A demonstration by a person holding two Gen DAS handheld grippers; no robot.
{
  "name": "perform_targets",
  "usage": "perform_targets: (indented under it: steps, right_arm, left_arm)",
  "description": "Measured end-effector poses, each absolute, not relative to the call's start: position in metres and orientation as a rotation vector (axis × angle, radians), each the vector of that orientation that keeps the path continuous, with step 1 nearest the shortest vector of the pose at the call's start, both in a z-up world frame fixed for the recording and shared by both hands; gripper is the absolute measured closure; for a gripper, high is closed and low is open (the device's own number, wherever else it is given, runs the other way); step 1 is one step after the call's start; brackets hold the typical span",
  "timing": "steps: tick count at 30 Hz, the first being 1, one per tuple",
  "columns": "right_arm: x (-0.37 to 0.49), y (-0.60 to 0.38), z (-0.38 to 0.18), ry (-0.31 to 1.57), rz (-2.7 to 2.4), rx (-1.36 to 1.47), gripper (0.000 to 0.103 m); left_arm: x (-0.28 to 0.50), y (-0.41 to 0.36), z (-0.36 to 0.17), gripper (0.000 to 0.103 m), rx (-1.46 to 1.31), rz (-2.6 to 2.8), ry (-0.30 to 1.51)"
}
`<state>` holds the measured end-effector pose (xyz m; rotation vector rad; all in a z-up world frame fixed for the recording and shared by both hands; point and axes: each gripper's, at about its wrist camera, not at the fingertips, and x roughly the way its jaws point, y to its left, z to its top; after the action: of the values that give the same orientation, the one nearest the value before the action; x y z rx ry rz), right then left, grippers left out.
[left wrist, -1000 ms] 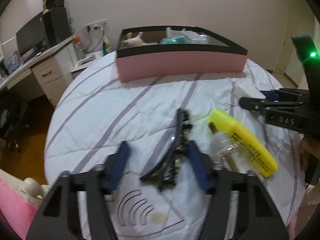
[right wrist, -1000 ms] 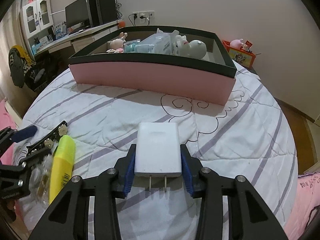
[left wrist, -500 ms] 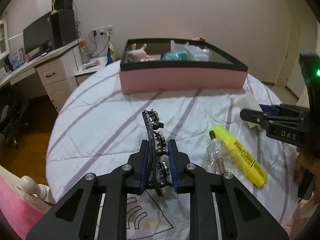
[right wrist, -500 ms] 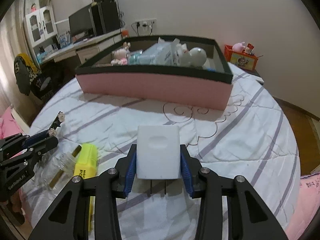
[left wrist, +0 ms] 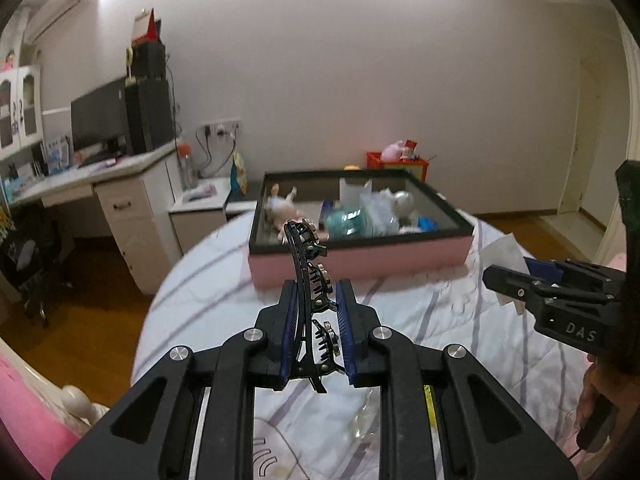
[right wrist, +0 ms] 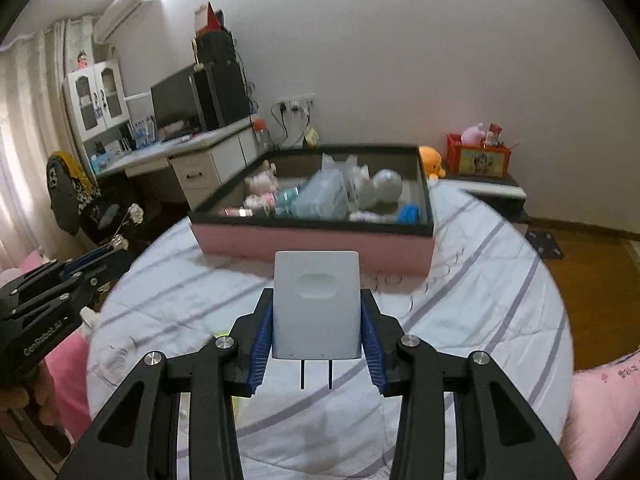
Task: Organize rigid objects
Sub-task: 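Lift the charger and hair clip with both grippers and carry them over the pink box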
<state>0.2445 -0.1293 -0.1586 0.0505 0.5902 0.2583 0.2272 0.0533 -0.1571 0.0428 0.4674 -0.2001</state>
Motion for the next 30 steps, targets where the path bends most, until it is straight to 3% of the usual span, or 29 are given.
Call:
perform_targets:
  steps: [15,30]
  right_arm:
    - [0.219,-0.122,-0.093,0.408,0.283,0.003,0.062]
    - [0.249,-0.119,-0.088,0.406,0.296,-0.013,0.062]
  left_arm:
    - [0.216,0.036,-0.103,0.084,0.09,-0.163,0.299]
    - [0.242,0.03,-0.091,0.084,0.123,-0.158,0.266]
